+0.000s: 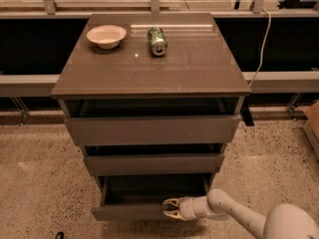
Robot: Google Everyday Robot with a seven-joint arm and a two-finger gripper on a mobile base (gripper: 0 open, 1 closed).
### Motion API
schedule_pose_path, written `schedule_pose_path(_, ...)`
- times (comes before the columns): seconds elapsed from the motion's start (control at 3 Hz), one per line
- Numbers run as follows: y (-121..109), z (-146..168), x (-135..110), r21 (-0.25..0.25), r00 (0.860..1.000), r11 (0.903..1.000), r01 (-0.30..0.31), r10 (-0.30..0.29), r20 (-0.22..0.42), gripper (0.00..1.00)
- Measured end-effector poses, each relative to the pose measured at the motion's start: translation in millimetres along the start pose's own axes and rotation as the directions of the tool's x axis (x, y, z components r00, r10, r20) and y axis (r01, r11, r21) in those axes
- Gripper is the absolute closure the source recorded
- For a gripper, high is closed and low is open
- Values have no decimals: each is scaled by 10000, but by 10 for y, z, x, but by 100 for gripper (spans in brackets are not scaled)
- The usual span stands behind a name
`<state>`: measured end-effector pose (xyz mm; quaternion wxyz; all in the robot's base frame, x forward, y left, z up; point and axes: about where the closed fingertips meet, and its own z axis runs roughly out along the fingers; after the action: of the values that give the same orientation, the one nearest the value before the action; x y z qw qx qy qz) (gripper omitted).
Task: Close bottom drawer
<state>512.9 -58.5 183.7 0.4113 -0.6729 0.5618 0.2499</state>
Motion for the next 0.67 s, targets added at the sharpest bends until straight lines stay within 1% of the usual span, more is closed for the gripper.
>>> schedule_pose_path(0.33,-2,-3,-5,0,10000,10000,2,-2,2,0)
schedule_pose_path(0.67,-23,-36,-156,69,9954,9978,656,-659,691,0)
